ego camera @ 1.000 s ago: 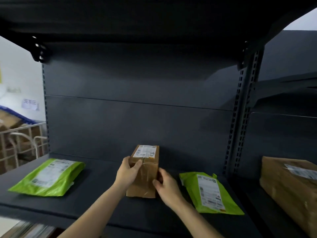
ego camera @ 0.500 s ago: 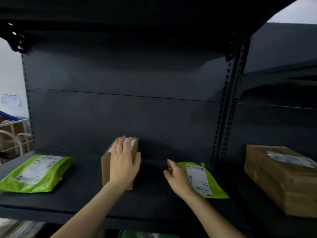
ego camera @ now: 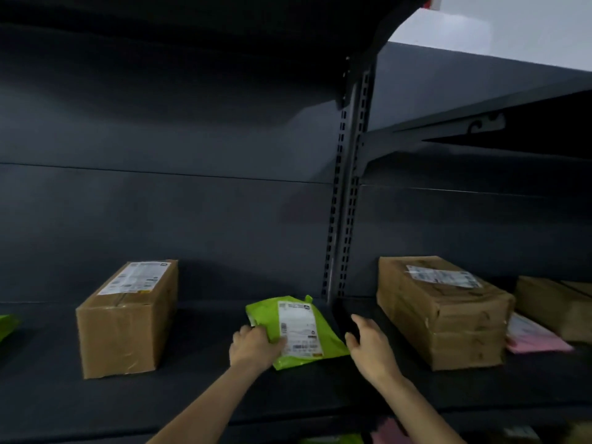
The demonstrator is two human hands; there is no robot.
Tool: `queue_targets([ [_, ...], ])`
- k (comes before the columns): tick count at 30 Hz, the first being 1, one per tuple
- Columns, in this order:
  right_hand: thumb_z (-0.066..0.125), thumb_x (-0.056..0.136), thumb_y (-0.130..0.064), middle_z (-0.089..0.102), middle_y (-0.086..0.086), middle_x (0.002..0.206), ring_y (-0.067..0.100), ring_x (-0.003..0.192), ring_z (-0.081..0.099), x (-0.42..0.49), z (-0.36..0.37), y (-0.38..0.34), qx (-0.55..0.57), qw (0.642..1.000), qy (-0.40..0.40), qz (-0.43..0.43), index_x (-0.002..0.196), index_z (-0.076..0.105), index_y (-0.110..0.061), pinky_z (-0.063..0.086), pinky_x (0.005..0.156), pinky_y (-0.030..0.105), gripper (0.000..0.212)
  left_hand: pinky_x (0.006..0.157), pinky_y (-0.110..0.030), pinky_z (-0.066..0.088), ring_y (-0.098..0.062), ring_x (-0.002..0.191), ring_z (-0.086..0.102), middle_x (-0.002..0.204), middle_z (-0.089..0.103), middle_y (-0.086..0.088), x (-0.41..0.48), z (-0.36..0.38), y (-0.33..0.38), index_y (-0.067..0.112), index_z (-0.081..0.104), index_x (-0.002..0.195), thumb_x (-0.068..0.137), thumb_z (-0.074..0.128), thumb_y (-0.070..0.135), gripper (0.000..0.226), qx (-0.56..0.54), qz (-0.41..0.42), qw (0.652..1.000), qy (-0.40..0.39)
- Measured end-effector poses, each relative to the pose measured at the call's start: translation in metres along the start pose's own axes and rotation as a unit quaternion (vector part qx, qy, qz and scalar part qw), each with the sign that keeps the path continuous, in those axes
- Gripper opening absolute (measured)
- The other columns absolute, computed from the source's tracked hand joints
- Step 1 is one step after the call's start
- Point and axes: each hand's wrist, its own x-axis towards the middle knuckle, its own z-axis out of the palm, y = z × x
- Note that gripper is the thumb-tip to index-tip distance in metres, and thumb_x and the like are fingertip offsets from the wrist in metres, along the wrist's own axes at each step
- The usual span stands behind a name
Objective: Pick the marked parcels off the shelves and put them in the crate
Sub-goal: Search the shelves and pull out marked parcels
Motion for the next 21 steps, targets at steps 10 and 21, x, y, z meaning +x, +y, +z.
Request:
queue_targets([
  [10,0.046,0.096,-0.020,0.048,0.008,0.140,0.022,0.128,0.045,0.005,-0.057,0.023,-0.013,0.994,0.089,-0.068,0.139,0.042,-0.011,0.035,0.103,0.028,0.044,0.039,-0.017,0.025,-0.011,0.052,0.030,0.057,0.034,0.001,0.006,0.007,0.026,0.015,0.029,0.062,0.087,0.055,-0.002,0.039,-0.348,0.051,0.931,0.099],
  [21,0.053,0.091,-0.038,0.032,0.025,0.143,0.040,0.130,0.035,0.033,-0.161,0.123,0.026,0.961,0.170,0.218,0.144,0.025,-0.006,0.035,0.104,0.045,0.067,0.052,-0.027,0.028,-0.013,0.059,0.033,0.063,0.035,-0.001,-0.016,0.029,0.094,0.012,0.032,0.064,0.090,0.054,0.000,0.035,-0.422,0.133,0.890,0.112],
])
